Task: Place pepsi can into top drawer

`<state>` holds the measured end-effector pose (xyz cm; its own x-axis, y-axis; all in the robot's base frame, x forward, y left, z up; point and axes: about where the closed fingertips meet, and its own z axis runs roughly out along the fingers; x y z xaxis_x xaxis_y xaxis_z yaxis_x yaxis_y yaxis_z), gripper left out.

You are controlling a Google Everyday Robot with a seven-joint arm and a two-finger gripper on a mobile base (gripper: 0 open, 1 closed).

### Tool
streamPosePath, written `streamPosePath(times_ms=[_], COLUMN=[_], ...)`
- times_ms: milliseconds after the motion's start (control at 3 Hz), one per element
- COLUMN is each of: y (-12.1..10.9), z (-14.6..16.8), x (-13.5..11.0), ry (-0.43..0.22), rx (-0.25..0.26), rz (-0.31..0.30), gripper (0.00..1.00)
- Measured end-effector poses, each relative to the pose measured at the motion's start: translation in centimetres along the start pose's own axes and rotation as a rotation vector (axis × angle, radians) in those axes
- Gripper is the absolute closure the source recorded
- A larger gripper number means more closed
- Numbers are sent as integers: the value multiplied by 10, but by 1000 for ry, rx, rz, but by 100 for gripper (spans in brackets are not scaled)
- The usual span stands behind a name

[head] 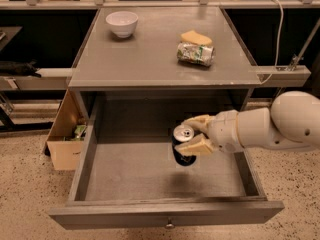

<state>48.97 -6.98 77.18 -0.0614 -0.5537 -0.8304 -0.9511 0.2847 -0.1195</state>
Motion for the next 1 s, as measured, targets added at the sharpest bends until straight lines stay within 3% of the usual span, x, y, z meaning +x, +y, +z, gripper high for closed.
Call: streamPosePath(times_ms=[333, 1000], y=[6, -15], z=[8, 35], x=[43, 98], ry=[18, 11], rx=[-5, 0], rz=[51, 97], gripper=[100, 100])
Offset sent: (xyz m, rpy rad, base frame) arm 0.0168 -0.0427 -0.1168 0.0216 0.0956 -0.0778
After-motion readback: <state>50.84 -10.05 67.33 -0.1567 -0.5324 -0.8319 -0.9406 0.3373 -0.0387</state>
